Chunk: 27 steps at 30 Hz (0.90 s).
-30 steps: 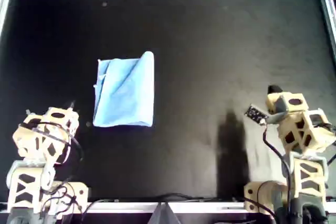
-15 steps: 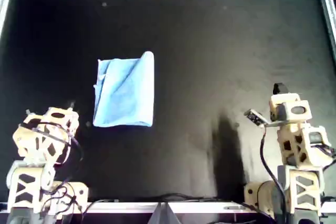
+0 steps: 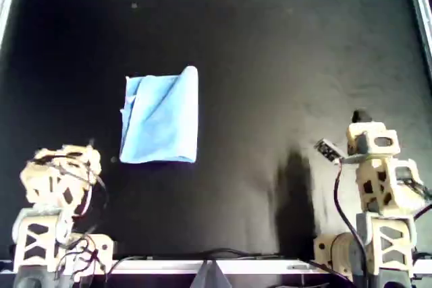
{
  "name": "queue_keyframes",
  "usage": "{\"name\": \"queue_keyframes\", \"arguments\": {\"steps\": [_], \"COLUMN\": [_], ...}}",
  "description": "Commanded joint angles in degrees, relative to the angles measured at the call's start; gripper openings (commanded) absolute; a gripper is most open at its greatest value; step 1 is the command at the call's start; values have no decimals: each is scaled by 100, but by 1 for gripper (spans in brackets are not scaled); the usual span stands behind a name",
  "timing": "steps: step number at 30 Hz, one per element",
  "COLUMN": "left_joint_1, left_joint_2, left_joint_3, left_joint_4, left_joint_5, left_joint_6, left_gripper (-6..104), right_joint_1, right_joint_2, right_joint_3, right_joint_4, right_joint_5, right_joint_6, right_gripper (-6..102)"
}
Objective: Fold a cloth
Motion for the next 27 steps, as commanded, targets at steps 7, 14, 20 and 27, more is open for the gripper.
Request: {"name": "queue_keyframes", "arguments": {"steps": [7, 14, 20, 27], "left_joint_1": [70, 114, 132, 62], "left_joint_2": [79, 79, 79, 79], "left_joint_3": [0, 18, 18, 18], "left_joint_4": [1107, 1450, 1450, 1450], "left_joint_5": [-35, -44, -44, -35], "left_joint_6": [-246, -255, -255, -246], "left_gripper": [74, 74, 74, 74], "right_joint_1": [-105, -105, -105, -123], "right_joint_2": [281, 281, 299, 299], "right_joint_3": [88, 88, 88, 88], "right_joint_4": [1793, 2619, 3533, 3612], "right_joint_5": [149, 149, 149, 149], "right_joint_6": [-62, -62, -62, -62], "right_gripper": [3, 3, 3, 3]}}
